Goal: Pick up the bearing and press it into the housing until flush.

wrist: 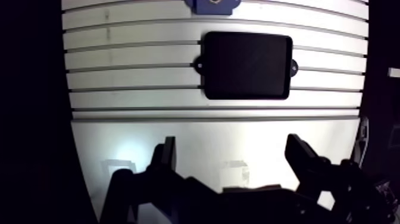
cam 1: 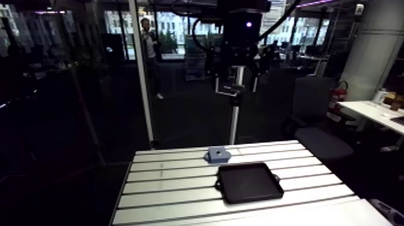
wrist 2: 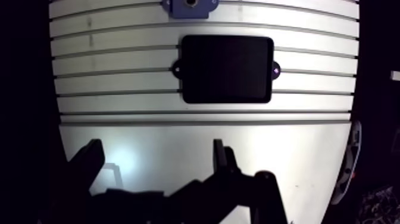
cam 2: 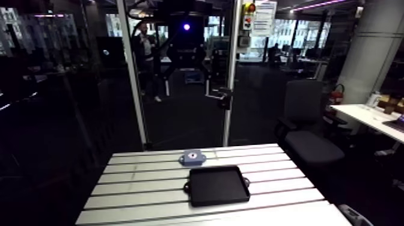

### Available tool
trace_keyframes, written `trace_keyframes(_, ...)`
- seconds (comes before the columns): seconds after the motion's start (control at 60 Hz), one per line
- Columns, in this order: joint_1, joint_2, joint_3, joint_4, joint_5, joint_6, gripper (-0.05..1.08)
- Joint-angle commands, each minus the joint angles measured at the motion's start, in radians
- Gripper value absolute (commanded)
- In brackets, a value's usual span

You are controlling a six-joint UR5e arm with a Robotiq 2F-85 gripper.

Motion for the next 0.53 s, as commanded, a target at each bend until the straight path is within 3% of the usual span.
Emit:
trace_keyframes(0.017,0.0,-0.006,0.004,0.001,0.0,0.007,0.0)
trace_keyframes(0.533,0.001,0.006,0.0,0.001,0.001,0.007,0.0)
